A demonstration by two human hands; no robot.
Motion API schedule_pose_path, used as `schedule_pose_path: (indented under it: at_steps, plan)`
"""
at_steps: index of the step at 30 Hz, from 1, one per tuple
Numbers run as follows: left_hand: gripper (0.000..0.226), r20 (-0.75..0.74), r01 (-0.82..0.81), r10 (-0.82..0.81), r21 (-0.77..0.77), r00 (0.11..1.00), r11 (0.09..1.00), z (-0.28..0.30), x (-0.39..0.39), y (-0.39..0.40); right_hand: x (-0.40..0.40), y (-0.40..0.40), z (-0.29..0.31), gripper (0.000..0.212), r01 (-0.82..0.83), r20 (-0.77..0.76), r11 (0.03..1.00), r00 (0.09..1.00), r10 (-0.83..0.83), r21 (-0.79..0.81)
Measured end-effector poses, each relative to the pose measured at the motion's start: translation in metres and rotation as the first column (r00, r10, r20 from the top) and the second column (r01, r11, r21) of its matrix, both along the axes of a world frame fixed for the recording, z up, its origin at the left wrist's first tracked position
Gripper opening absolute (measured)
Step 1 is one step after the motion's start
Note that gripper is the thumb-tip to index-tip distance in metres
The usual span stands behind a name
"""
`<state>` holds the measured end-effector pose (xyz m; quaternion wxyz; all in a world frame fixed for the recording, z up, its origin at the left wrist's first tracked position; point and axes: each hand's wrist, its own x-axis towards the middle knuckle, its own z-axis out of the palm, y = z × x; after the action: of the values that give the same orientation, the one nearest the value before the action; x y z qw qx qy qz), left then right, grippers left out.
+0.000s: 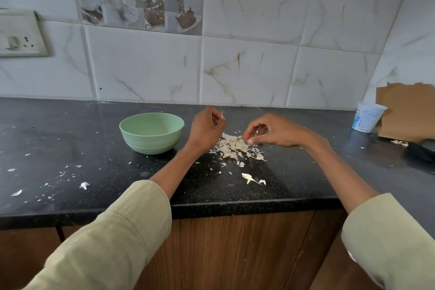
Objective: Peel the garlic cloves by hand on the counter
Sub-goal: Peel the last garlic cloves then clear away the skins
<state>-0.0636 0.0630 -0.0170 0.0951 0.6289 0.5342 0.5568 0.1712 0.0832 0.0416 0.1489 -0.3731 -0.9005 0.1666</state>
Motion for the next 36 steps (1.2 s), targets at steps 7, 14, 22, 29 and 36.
schedule_pose_path:
  at_steps: [7,14,22,29,36]
  plan:
    - [0.003,-0.025,-0.017,0.017,-0.001,1.0,1.0,-0.001,0.001,0.001,-0.001,-0.06,0.008,0.024,-0.164,0.077,0.949,0.978,0.191,-0.268]
    - [0.003,-0.046,-0.03,0.031,0.013,0.998,0.999,-0.002,-0.002,0.002,-0.012,-0.065,-0.004,0.014,-0.187,0.079,0.958,0.975,0.208,-0.216]
    - [0.005,-0.061,-0.041,0.042,0.008,0.997,0.999,-0.002,-0.002,0.0,-0.019,-0.043,-0.019,0.018,-0.062,0.028,0.998,0.998,0.062,-0.021]
    - [0.005,-0.072,-0.04,0.041,0.008,0.997,0.999,-0.002,-0.002,0.001,-0.012,-0.034,-0.026,0.015,-0.012,-0.087,1.0,0.996,0.013,0.012]
    - [0.007,-0.082,-0.045,0.045,0.0,0.996,0.999,-0.003,-0.001,0.003,-0.009,-0.036,-0.024,0.01,0.104,-0.139,0.978,0.987,-0.08,0.178]
